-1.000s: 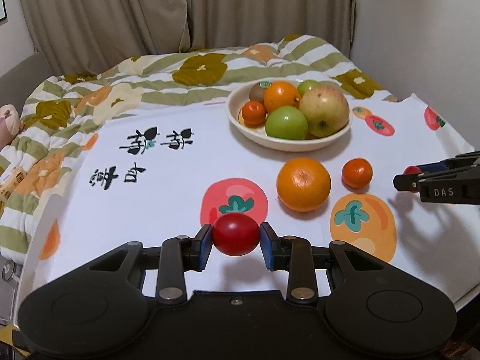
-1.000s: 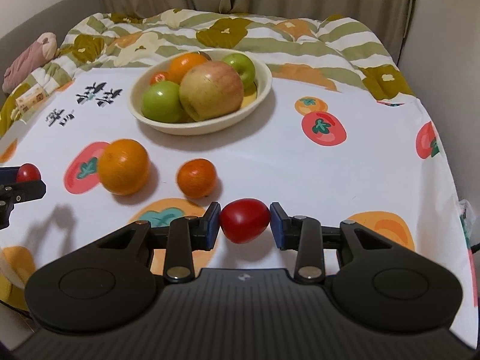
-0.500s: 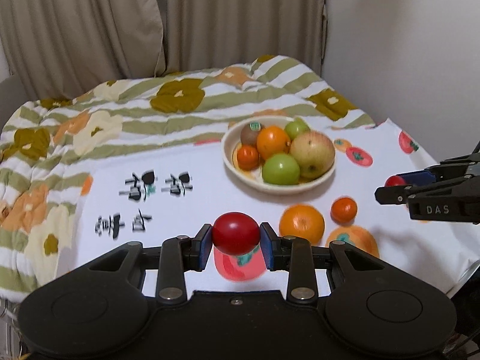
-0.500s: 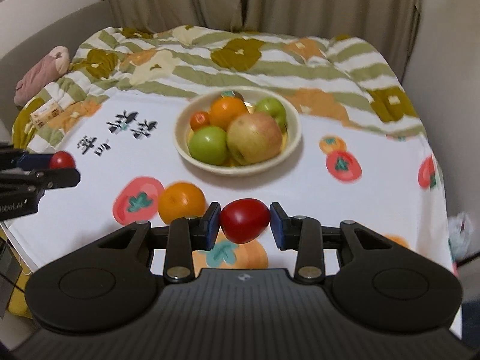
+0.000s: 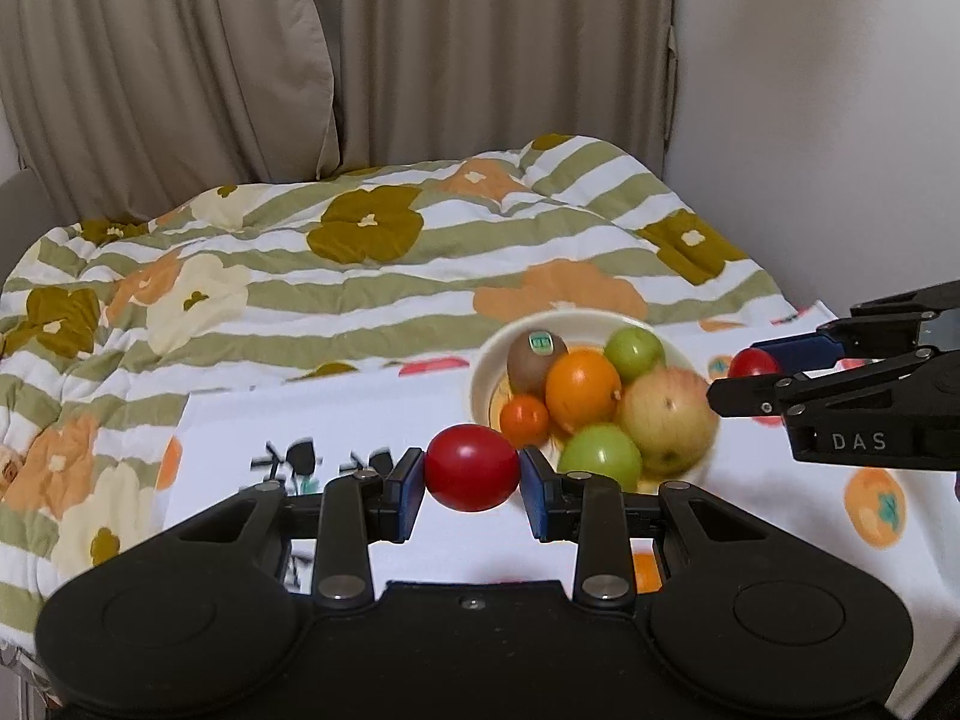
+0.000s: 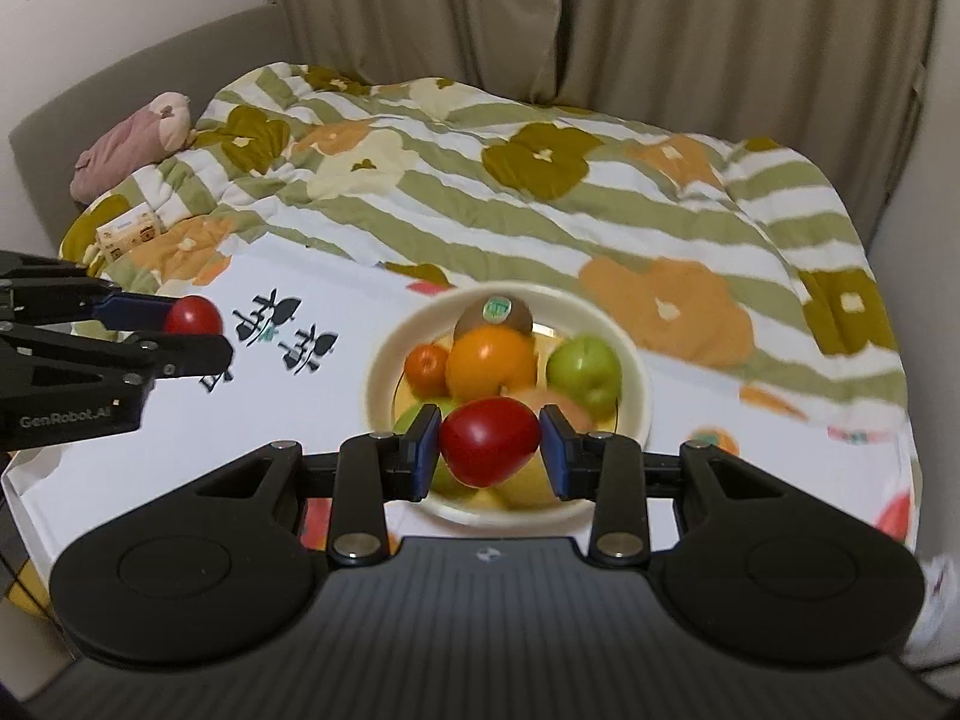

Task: Organize fruits
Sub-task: 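Carry both red tomatoes over the duck bowl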

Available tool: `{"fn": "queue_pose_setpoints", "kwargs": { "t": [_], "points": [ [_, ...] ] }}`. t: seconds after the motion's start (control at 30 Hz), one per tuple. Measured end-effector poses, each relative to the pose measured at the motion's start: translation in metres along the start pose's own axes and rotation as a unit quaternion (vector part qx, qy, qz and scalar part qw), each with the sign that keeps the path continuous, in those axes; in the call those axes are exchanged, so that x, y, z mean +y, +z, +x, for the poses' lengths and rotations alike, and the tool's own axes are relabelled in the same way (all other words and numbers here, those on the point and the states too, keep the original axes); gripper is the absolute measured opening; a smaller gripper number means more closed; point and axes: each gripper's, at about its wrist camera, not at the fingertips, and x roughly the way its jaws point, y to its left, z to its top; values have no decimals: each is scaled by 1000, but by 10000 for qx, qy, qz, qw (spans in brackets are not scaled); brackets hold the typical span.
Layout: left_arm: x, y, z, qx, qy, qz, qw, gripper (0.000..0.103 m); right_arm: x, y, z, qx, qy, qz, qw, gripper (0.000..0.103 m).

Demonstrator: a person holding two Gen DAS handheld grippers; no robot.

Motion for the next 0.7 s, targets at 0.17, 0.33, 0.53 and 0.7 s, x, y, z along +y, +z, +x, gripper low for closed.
{"fn": "queue_pose_setpoints", "kwargs": {
  "t": [0.17, 0.33, 0.53, 0.7],
  "points": [
    [-5, 26, 35, 34, 106, 5, 9999, 37, -24, 26, 30, -4, 139, -170, 9998, 51],
    [-11, 40, 77, 178, 150, 8, 9997, 37, -47, 42, 66, 55, 251, -284, 9993, 51],
    [-16, 44, 118, 420, 197, -82, 9989, 37, -67, 50, 107, 214, 396, -295, 9986, 51],
    [-18, 46, 139, 533, 319, -38, 9981, 37, -76, 51, 127, 300, 520, -267, 9978, 51]
  ]
}}
